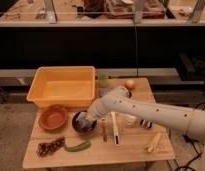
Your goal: Wipe purple bowl with towel
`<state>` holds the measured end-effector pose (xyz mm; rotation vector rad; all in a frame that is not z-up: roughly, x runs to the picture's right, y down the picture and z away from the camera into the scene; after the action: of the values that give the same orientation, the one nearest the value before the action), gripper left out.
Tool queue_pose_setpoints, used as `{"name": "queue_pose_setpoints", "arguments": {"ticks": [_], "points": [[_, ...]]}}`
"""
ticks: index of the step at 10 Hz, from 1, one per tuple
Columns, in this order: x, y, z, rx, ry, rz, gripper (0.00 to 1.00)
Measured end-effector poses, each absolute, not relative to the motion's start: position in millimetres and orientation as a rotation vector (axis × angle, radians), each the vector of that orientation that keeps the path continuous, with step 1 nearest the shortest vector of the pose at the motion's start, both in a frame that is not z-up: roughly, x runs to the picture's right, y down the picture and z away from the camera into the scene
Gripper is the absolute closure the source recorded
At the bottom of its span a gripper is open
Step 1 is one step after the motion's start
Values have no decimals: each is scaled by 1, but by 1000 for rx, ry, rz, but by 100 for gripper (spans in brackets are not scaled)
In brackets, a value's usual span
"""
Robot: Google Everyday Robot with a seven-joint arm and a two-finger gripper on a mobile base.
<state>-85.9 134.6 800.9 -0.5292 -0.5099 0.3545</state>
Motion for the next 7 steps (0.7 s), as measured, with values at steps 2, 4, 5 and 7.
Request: {"name": "queue_pose_setpoints", "arguments": {"ticks": [2, 4, 5, 7], "points": [[-99, 131, 806, -523, -512, 347, 100], [-104, 130, 811, -519, -510, 342, 100], [-104, 131, 811, -518, -513, 342, 100], [-101, 132, 800, -512, -536, 334, 100]]}}
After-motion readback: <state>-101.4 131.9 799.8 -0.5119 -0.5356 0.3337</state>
